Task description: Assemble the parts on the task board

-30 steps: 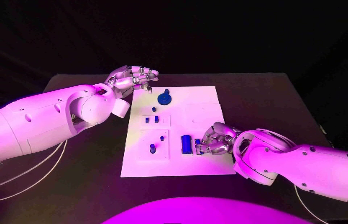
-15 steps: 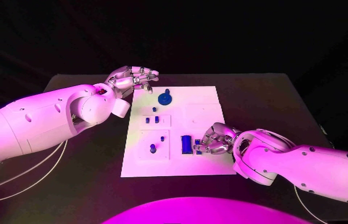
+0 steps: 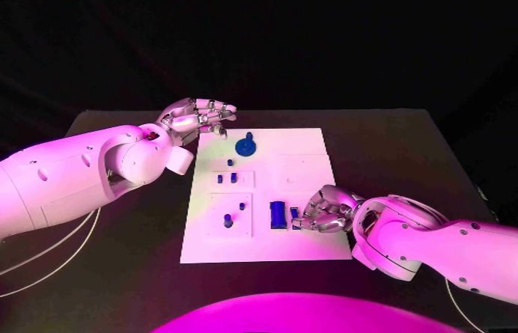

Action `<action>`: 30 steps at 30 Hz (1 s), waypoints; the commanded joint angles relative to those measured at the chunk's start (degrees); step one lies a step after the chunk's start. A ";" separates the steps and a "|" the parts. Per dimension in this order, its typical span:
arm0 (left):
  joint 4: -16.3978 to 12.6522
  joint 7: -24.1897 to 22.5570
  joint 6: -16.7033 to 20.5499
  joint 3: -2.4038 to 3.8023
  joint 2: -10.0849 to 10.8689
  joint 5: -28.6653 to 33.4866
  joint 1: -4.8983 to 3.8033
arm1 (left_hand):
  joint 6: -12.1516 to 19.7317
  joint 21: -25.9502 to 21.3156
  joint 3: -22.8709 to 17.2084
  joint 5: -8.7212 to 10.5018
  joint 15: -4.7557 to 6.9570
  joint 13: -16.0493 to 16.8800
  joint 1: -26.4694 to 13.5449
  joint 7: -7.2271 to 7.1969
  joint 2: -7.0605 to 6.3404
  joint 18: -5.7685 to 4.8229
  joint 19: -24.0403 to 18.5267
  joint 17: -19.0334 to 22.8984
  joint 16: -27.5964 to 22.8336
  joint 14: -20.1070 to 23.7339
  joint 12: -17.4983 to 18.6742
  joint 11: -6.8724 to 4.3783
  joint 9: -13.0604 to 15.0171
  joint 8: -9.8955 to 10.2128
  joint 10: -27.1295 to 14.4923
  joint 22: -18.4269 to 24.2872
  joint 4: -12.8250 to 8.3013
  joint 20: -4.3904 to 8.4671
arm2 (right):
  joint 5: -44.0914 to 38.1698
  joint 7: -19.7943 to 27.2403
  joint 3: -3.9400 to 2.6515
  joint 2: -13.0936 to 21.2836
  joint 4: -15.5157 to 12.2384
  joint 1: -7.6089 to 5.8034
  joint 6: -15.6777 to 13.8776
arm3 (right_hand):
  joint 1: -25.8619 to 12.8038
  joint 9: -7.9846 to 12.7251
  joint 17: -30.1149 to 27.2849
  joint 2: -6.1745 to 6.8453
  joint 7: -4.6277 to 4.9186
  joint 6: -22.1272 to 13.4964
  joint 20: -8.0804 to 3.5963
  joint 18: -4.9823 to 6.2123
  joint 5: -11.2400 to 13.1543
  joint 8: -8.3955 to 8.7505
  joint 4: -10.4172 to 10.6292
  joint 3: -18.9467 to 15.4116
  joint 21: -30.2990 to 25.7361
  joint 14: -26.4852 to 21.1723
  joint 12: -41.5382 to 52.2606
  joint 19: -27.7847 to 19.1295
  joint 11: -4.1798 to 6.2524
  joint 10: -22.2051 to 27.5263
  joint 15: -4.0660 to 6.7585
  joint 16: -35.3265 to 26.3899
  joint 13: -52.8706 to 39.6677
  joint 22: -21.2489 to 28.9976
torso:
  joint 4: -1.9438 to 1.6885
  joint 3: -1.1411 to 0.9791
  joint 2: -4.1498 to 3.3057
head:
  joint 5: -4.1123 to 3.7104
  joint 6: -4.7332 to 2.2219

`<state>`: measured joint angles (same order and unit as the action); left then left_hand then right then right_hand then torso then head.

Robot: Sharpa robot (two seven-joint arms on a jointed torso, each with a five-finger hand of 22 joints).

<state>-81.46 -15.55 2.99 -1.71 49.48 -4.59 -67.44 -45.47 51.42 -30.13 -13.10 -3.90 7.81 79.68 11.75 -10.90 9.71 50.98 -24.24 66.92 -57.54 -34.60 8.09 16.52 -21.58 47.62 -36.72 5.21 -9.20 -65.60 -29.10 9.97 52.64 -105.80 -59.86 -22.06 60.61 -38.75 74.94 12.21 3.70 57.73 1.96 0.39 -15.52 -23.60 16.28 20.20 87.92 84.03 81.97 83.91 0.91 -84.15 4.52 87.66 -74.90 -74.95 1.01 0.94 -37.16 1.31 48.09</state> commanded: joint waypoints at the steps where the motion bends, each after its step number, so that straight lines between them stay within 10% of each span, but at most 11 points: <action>1: -0.07 -0.26 -0.97 0.04 -0.06 0.04 -0.03 | 0.30 -0.17 -0.35 -0.39 -0.01 -0.08 0.06 0.16 0.50 0.85 0.27 0.07 -0.24 0.24 -0.32 0.11 -0.05 -0.28 -0.46 0.04 0.10 -0.09 | 2.09 2.05 0.01 0.59 -0.64 0.15 0.57 | 0.16 -0.10 8.83 0.32 -0.12 0.24 0.07 0.07 0.25 0.31 0.04 -0.68 -0.11 4.75 -0.08 5.34 -0.28 -2.25 -0.29 -0.16 -10.64 -14.45 | 0.05 -0.04 0.03 | 0.03 -0.02; 30: 0.04 -0.11 -1.15 0.01 -0.08 0.04 -0.03 | 0.30 -0.17 -0.35 -0.39 -0.01 -0.08 0.06 0.16 0.50 0.85 0.27 0.07 -0.24 0.24 -0.32 0.11 -0.05 -0.28 -0.46 0.04 0.10 -0.09 | 2.15 2.03 0.02 1.44 0.40 0.33 1.72 | 4.07 -0.16 8.97 -0.72 -0.19 0.34 0.01 0.03 0.16 0.62 -0.95 -1.00 0.08 4.78 -0.06 5.41 -0.20 -2.26 -0.23 -0.11 -10.69 -14.50 | -0.04 0.03 0.01 | 0.17 0.16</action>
<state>-81.35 -15.44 2.85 -1.73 49.48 -4.60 -67.43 -45.47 51.42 -30.13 -13.10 -3.90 7.83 79.68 11.75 -10.90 9.71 50.98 -24.25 66.92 -57.54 -34.60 8.09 16.53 -21.58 47.62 -36.73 5.21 -9.20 -62.91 -27.33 9.98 54.20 -105.58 -59.60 -20.67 64.03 -38.85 74.92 11.54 3.70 57.72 1.96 0.39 -15.29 -23.17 15.48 19.23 87.92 84.03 81.97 83.91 0.91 -84.15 4.52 87.66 -74.90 -74.93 0.97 0.96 -37.17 1.49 48.24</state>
